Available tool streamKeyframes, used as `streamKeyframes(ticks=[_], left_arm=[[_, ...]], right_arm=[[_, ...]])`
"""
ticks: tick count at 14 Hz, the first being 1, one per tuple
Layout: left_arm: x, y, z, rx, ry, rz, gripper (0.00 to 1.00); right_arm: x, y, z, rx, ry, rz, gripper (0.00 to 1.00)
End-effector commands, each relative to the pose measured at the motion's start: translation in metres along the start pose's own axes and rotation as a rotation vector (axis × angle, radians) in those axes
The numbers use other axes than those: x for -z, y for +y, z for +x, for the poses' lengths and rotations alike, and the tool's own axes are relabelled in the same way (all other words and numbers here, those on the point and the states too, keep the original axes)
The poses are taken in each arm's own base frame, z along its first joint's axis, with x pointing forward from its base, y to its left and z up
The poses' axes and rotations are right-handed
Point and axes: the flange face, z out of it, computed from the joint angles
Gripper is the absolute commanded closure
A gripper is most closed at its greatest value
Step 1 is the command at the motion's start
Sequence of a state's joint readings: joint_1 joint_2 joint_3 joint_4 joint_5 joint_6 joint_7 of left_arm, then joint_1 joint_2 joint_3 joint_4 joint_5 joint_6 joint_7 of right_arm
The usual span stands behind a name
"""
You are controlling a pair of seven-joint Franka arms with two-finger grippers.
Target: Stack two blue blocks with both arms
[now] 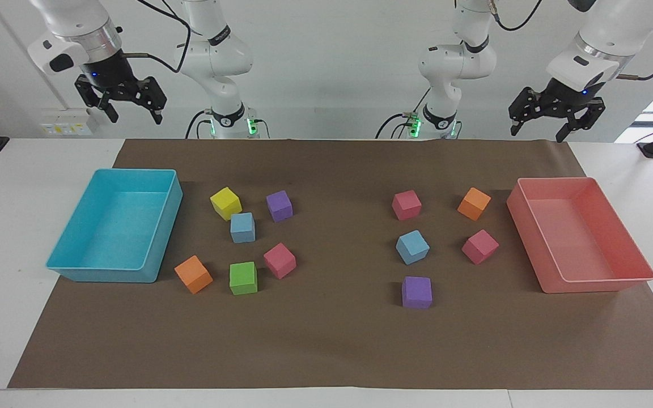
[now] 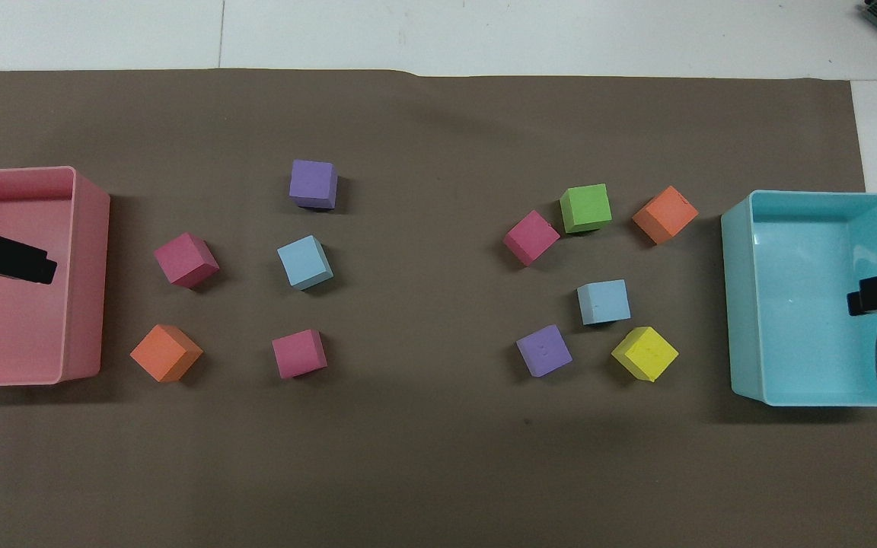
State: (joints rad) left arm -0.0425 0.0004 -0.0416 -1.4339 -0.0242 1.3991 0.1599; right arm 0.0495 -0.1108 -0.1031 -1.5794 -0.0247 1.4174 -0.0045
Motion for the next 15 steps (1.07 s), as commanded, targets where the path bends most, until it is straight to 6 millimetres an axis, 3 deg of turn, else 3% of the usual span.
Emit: streamKeyframes(ticks=[1, 15], left_arm=[[0.0000, -0.0035, -0.0093, -0.005, -0.004, 0.006, 0.00], [0.0010, -0.0035, -0.0090, 0.000, 0.000, 0.007, 0.00]], right_arm=[[0.0034, -0.0004, -0.0009, 0.015, -0.001, 0.017, 0.00], [0.0035, -0.0006, -0.0009, 0.015, -0.001, 0.018, 0.00]])
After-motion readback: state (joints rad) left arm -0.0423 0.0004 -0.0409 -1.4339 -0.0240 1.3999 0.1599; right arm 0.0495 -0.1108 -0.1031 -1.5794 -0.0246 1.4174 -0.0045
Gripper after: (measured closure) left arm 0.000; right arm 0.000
